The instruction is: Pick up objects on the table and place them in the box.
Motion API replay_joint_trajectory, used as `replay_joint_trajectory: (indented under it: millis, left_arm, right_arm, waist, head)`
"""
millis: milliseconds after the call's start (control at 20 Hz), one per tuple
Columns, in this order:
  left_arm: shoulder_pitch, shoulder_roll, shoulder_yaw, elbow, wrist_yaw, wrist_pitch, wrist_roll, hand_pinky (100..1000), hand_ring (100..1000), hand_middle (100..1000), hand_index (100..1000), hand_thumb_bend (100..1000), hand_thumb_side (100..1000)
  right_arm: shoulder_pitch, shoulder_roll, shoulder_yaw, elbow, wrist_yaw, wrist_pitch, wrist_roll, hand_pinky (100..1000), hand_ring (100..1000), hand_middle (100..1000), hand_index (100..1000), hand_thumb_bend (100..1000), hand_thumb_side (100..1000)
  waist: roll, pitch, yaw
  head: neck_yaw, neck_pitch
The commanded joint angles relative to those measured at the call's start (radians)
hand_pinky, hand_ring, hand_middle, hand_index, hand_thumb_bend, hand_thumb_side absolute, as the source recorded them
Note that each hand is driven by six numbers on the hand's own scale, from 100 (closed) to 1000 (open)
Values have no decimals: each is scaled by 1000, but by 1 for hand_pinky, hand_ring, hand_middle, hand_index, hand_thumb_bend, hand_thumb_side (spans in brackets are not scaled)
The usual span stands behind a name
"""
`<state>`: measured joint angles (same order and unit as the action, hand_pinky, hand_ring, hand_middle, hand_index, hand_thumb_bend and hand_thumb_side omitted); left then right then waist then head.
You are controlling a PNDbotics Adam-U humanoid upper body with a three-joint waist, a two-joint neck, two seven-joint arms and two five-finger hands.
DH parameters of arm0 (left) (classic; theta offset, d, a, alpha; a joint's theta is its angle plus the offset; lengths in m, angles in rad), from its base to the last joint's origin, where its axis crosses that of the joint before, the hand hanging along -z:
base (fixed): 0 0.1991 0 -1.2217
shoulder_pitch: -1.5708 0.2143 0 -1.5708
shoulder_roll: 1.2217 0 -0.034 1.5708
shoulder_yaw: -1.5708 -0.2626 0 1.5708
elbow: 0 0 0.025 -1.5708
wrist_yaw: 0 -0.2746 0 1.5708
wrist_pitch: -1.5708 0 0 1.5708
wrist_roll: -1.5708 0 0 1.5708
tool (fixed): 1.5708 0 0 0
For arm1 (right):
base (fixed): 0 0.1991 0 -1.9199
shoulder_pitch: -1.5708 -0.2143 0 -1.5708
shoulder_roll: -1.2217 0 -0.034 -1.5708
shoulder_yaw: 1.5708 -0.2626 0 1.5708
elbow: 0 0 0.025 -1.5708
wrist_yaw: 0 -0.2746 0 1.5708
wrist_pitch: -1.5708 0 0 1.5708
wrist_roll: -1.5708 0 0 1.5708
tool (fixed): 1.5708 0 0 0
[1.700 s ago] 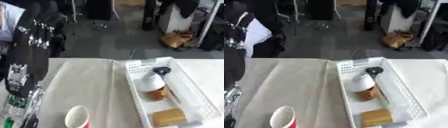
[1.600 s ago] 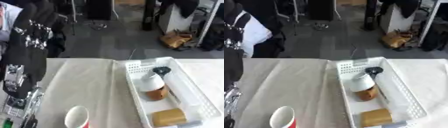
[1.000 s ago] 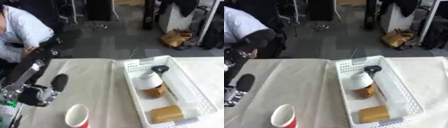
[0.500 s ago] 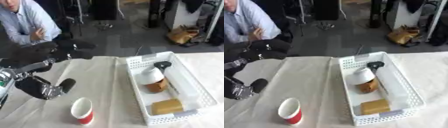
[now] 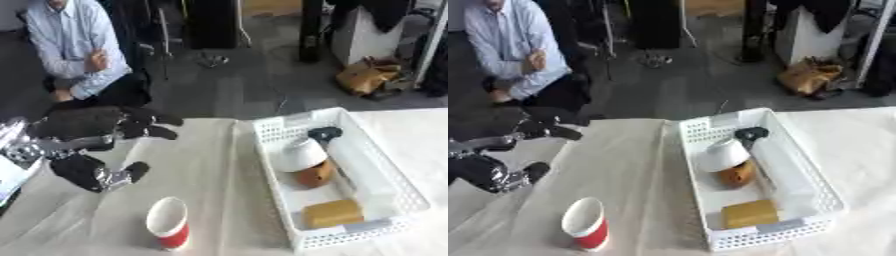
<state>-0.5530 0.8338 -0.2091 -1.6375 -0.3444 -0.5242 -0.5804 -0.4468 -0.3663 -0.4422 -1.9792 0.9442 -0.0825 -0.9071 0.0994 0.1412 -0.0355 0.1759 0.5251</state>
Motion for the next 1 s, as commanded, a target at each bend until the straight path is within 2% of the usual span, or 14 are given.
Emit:
replay_joint_trajectory:
  millis: [50,150,300,350,400,500,550,650,800,850,900,1000]
  left_arm:
    - [-42,21,-18,32,-54,-238,-321,1000,1000,1000,1000,100,1000]
    - [-50,17,-42,50,-72,-234,-325,1000,1000,1000,1000,100,1000]
    - [-50,21,-69,68,-3,-223,-326,1000,1000,1000,1000,100,983]
    - [-48,25,-75,80,52,-198,-320,1000,1000,1000,1000,100,925]
    - [-51,33,-81,86,106,-167,-317,1000,1000,1000,1000,100,925]
    - [-55,55,-110,116,180,-79,-324,1000,1000,1000,1000,100,1000]
    - [-58,66,-130,127,194,-38,-325,1000,1000,1000,1000,100,1000]
    - [-69,79,-170,129,189,20,-326,1000,1000,1000,1000,100,1000]
    - [-80,89,-213,114,121,59,-327,1000,1000,1000,1000,139,1000]
    - [-77,92,-227,113,97,61,-327,1000,1000,1000,1000,301,1000]
    - [-73,94,-237,113,78,57,-327,1000,1000,1000,1000,339,1000]
    - [-63,95,-255,113,57,32,-327,1000,1000,1000,1000,533,1000]
  right_arm:
    - [-6,-29,3,-21,4,-5,0,703,803,718,676,100,997]
    - [-5,-28,3,-21,3,-5,0,704,803,718,675,100,996]
    - [-4,-29,2,-21,1,-3,0,704,803,718,675,100,995]
    - [-3,-32,2,-21,2,-3,0,704,803,718,675,100,995]
    - [-2,-34,3,-21,2,-3,0,704,803,718,675,100,995]
    - [-1,-36,5,-21,2,-3,0,703,803,718,675,100,994]
    - [0,-37,6,-21,2,-3,0,703,803,718,675,100,994]
    - [2,-39,7,-21,1,-3,0,703,803,718,674,100,991]
    - [3,-39,9,-21,0,-3,0,704,803,718,674,100,990]
    - [3,-38,9,-21,0,-4,0,703,803,718,674,100,989]
    - [4,-38,9,-21,0,-3,0,703,803,718,674,100,988]
    - [5,-37,8,-21,-1,-2,0,703,803,718,674,100,987]
  waist:
    - [-4,-17,-1]
    - [-4,-15,-4]
    - [-3,-13,-6]
    - [-2,-13,-5]
    - [0,-14,-4]
    - [6,-16,-1]
    - [9,-17,0]
    - [13,-18,1]
    - [16,-20,3]
    - [18,-19,2]
    - [19,-19,2]
    - [20,-19,2]
  head:
    - [10,1]
    - [10,8]
    - [6,13]
    - [3,18]
    - [1,22]
    - [1,29]
    - [3,30]
    - [4,34]
    - [5,42]
    - [7,44]
    - [8,46]
    - [7,46]
